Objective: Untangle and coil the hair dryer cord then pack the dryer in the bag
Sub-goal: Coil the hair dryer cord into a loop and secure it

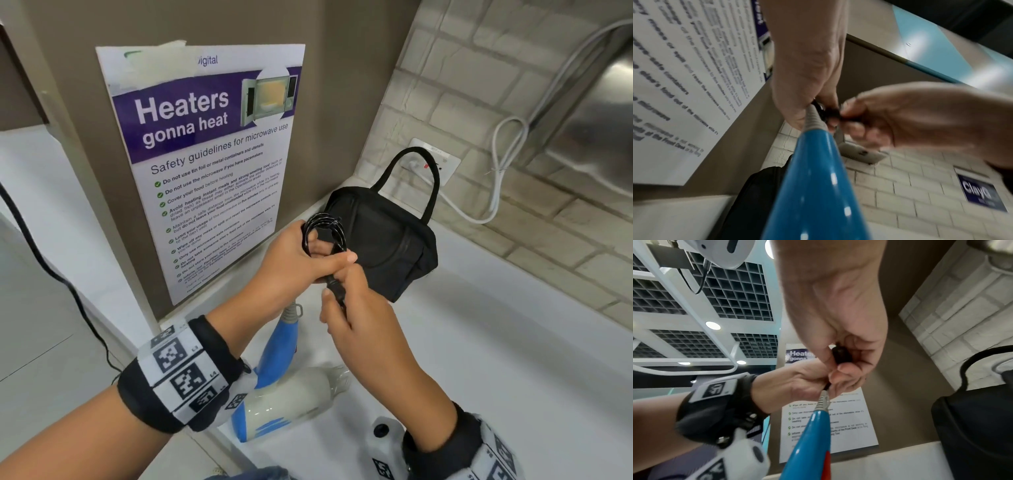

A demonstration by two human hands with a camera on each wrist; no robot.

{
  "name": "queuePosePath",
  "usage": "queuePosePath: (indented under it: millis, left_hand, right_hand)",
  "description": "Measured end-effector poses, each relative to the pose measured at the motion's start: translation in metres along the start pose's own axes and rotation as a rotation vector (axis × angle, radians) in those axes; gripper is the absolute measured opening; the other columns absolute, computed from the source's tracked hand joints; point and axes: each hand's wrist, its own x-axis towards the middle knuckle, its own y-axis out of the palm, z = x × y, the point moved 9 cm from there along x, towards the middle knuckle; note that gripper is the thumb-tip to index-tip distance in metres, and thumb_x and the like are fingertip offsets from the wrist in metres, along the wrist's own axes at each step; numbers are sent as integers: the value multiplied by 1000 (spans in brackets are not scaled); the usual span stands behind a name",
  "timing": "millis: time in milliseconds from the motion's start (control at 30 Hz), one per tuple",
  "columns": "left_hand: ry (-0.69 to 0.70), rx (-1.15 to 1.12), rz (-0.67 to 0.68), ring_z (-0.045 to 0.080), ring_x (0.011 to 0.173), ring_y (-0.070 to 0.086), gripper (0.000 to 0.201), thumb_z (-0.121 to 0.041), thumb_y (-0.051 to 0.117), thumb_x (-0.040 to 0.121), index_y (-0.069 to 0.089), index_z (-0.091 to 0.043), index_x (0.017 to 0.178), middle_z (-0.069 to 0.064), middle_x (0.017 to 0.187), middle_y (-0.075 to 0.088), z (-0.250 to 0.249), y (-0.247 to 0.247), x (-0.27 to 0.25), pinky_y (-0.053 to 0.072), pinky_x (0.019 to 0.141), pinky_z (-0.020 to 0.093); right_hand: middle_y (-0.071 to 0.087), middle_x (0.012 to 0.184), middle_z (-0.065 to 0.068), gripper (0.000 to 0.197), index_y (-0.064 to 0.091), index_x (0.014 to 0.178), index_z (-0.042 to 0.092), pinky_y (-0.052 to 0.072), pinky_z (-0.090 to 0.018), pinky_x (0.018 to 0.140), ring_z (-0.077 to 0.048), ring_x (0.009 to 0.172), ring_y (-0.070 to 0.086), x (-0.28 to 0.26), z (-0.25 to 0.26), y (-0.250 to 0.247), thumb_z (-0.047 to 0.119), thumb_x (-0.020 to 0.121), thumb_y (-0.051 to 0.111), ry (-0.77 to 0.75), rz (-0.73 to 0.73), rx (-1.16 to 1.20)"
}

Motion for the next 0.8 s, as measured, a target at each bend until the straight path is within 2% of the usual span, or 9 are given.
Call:
queuePosePath:
  millis: [100, 200, 267, 333, 433, 533, 633, 700, 800]
  left_hand:
    - [-3, 32, -55, 13, 65, 64, 43, -13, 82, 69, 41, -27, 66, -10, 59, 57, 3, -4, 3, 55, 62, 30]
    - [-38, -12, -49, 13, 61, 66, 41, -8, 79, 72, 42, -25, 67, -9, 56, 59, 7, -4, 5, 55, 61, 29]
    - [-60, -77, -44, 18, 64, 70, 31, -6, 77, 75, 49, -19, 73, 0, 68, 66, 8, -3, 5, 56, 59, 29]
    - [-90, -104, -44, 20, 67, 72, 27, -7, 77, 75, 57, -7, 93, 10, 82, 69, 9, -2, 5, 61, 62, 33]
    - [-126, -118, -15, 16, 66, 71, 42, -11, 77, 76, 54, -6, 110, 6, 86, 70, 13, -2, 7, 60, 61, 30]
    - [-113, -68, 29, 13, 77, 70, 38, -25, 70, 83, 52, -11, 113, 10, 100, 69, 11, -2, 10, 56, 63, 27]
    - [-109, -47, 60, 14, 83, 66, 33, -35, 55, 92, 50, -13, 116, 3, 97, 66, 8, 1, 7, 55, 64, 26]
    - [-109, -69, 69, 15, 80, 65, 33, -36, 49, 94, 48, -12, 117, 1, 94, 64, 7, 2, 6, 54, 61, 25]
    - [-114, -106, 132, 15, 74, 65, 35, -35, 46, 96, 45, -9, 120, 4, 96, 62, 6, 7, 3, 54, 57, 24]
  right_hand:
    - [64, 80, -2, 15, 43, 109, 18, 50, -41, 65, -18, 68, 61, 0, 7, 0, 25, 97, 40, -35, -13, -23]
    - [63, 77, 0, 28, 43, 113, 20, 51, -40, 63, -16, 64, 60, -4, 13, 1, 35, 94, 31, -81, -34, -30]
    - [62, 76, 1, 40, 42, 113, 21, 51, -38, 61, -15, 61, 59, -12, 20, 3, 44, 89, 20, -108, -48, -68]
    - [62, 77, 1, 43, 39, 114, 22, 51, -37, 60, -15, 62, 59, -17, 22, 7, 46, 87, 17, -105, -35, -88]
    - [64, 82, 1, 26, 39, 117, 23, 50, -36, 66, -15, 70, 60, -14, 17, 8, 37, 95, 34, -67, 24, -19]
    - [63, 93, 11, 19, 44, 110, 31, 47, -20, 71, -7, 82, 58, -4, 8, -5, 40, 94, 48, 10, 75, 153]
    - [60, 93, 17, 29, 46, 105, 36, 44, -14, 71, -1, 84, 55, 0, 9, -12, 55, 83, 48, 36, 154, 245]
    - [61, 94, 17, 36, 51, 108, 35, 45, -13, 72, 1, 88, 56, 1, 9, -13, 61, 84, 46, 19, 201, 289]
    - [57, 99, 16, 45, 49, 117, 40, 47, -18, 75, -3, 89, 58, 7, 0, -29, 59, 77, 59, 9, 92, 345]
